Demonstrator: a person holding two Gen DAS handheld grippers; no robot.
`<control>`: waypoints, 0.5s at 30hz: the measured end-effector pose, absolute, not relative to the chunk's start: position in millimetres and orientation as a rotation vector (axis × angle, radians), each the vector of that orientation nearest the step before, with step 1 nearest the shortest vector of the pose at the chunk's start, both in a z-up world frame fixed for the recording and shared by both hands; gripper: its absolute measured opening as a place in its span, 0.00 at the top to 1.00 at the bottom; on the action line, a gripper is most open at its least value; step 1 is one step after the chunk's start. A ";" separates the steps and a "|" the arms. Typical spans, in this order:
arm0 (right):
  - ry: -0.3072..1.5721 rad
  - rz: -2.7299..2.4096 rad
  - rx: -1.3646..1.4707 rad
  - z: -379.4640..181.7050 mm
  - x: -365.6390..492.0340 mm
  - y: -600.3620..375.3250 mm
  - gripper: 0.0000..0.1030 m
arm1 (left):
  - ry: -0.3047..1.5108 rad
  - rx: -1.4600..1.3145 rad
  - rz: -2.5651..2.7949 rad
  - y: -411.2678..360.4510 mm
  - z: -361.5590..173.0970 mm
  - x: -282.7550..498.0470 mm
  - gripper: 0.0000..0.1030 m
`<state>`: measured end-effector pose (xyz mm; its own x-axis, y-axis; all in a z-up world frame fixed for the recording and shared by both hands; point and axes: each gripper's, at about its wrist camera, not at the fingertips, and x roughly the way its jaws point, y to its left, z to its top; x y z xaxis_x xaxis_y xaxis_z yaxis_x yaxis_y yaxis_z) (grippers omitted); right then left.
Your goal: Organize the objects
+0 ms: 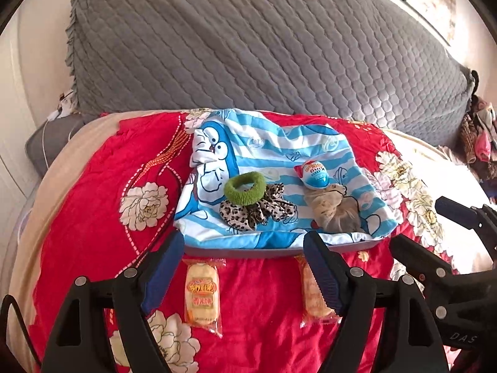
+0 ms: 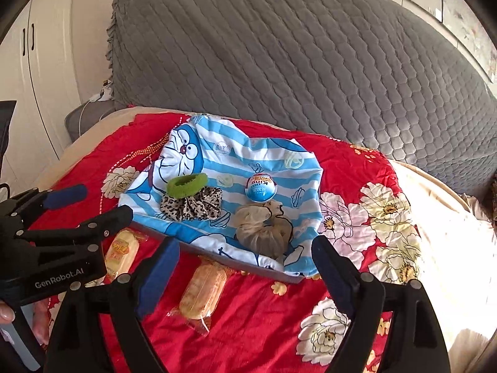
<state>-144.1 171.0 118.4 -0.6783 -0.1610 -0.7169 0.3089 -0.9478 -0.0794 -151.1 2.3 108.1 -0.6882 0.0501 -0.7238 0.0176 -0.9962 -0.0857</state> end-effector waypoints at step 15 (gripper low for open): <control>0.306 -2.671 1.084 127.3 -103.1 175.8 0.13 | -0.148 -1.213 2.874 -4.0 118.0 -121.7 0.18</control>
